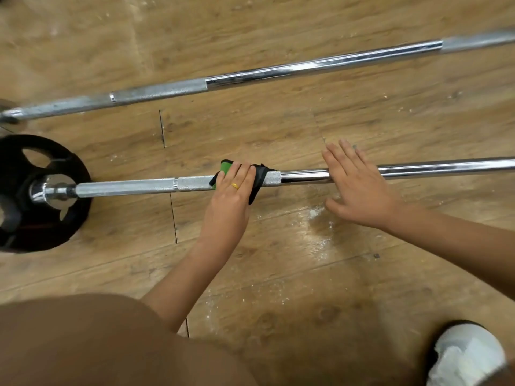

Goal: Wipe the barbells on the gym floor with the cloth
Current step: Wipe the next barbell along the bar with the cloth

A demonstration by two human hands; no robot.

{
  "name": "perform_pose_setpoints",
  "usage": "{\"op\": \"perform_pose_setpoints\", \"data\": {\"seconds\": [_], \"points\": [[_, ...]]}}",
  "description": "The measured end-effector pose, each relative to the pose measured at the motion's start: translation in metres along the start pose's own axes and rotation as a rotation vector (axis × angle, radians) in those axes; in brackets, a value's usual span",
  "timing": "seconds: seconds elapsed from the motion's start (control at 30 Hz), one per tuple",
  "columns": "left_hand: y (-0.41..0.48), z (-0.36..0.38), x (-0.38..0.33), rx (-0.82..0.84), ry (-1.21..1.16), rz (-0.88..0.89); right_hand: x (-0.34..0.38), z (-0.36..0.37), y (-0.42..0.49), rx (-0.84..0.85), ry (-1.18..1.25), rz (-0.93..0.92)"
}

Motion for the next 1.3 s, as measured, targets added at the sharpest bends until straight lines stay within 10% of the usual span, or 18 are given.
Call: {"op": "perform_pose_setpoints", "data": {"seconds": [0.6, 0.93, 1.3], "points": [[0.019, 0.023, -0.031, -0.015, -0.013, 0.339, -0.001, 0.0, 0.0, -0.069, 0.016, -0.058], [0.005, 0.007, -0.006, -0.027, -0.01, 0.046, -0.003, -0.003, 0.001, 0.003, 0.024, -0.06], [0.007, 0.008, -0.018, 0.035, -0.049, 0.109, 0.004, -0.005, -0.012, 0.055, 0.048, -0.011]]}}
Point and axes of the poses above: each hand's wrist, its own y-axis towards the middle knuckle, its own z-axis out of the palm, x = y × z, the point moved 6 cm from there along y, towards the middle knuckle, and after that the axes turned 7 degrees about z, right-handed, at the moved point
